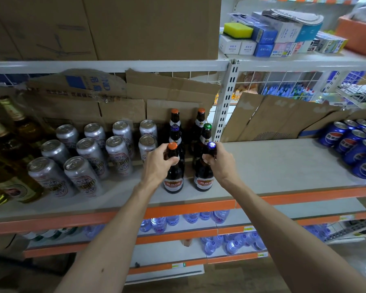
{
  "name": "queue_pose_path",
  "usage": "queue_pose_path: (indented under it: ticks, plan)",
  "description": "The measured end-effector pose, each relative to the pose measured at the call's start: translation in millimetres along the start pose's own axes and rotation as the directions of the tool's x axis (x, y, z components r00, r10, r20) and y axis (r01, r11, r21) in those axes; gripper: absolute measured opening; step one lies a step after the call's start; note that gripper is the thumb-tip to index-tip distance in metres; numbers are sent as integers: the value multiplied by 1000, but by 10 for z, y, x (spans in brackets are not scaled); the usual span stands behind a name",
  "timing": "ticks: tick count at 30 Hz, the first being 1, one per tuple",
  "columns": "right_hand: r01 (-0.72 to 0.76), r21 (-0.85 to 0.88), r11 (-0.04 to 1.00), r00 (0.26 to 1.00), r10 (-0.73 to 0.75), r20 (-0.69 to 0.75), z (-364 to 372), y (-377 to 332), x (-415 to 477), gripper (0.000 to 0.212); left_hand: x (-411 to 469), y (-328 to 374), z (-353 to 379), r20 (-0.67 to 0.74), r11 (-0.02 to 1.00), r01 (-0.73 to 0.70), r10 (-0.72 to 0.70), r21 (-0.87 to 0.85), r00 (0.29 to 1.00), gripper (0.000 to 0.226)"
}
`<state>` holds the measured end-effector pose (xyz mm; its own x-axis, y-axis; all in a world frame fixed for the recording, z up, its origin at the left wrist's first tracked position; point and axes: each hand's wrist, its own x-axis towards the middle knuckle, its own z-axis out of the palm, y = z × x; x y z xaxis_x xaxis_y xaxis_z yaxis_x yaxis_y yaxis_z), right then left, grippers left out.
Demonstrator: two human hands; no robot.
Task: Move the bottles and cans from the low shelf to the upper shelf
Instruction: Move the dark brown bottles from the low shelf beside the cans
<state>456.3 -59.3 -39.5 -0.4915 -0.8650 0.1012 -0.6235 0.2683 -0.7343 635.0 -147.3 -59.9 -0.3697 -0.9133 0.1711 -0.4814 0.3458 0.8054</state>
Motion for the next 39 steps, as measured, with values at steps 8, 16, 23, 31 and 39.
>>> queue_pose_path:
  ticks: [8, 16, 23, 31, 39]
  plan:
    - [-13, 0, 1000, 1000, 13, 12, 2, -29, -13, 21, -19, -17, 60, -23, 996, 16, -18, -82, 1000, 34]
    - [-104, 49, 993, 994, 105, -28, 41, 168, -474, 76, -12, 15, 24, 38, 1000, 16, -15, -17, 999, 21]
    - [-152, -17, 988, 988, 151, -29, -14, 426, -720, 80, -50, 17, 43, 37, 999, -8, 9, -46, 999, 36]
    - [-83, 58, 995, 996, 85, -26, -14, 189, -240, 72, -8, -27, 131, -40, 998, -2, -1, -70, 999, 40]
    - [-54, 13, 998, 994, 55, -98, 164, 194, -113, 33, -4, -62, 142, -50, 999, -12, 9, -46, 999, 43]
